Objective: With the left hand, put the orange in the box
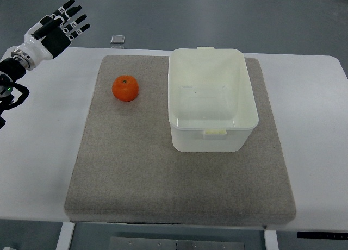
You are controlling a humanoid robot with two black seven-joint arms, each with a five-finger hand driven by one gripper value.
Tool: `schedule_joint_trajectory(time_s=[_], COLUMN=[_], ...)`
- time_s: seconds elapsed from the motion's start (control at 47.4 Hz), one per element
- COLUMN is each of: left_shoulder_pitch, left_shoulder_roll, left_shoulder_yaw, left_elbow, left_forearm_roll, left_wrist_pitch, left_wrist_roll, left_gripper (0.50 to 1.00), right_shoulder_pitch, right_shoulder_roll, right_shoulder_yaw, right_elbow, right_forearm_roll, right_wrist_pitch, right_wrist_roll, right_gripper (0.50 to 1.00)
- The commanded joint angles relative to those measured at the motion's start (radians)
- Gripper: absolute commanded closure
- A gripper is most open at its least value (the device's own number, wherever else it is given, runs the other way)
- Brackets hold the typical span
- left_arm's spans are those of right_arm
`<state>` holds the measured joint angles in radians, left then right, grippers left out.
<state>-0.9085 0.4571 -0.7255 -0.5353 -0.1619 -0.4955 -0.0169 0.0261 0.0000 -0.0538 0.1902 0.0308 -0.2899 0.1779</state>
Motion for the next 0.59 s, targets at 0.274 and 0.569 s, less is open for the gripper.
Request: schedule_joint_trajectory(time_s=[0.274, 0.569], left_shoulder_pitch=[-0.01, -0.038], left_shoulder_roll=[0.003, 0.012], left_shoulder_yaw=[0.0, 0.014], left_elbow=[-0.003, -0.005], left_forearm_roll=[-0.005, 0.012], left_wrist_pitch=[-0.001, -0.008], left_wrist_roll=[0.0, 0.0], left_gripper=[0.506, 0.506], right_shoulder_pitch=[0.0, 0.0], right_shoulder_roll=[0.0, 0.0], right_shoulder_yaw=[0.0, 0.0], right_elbow=[0.0, 0.0], right_forearm_roll=[0.0, 0.0], right_wrist_pitch=[0.0, 0.0], right_wrist_roll=[0.0, 0.0], right_gripper=[0.574, 0.574])
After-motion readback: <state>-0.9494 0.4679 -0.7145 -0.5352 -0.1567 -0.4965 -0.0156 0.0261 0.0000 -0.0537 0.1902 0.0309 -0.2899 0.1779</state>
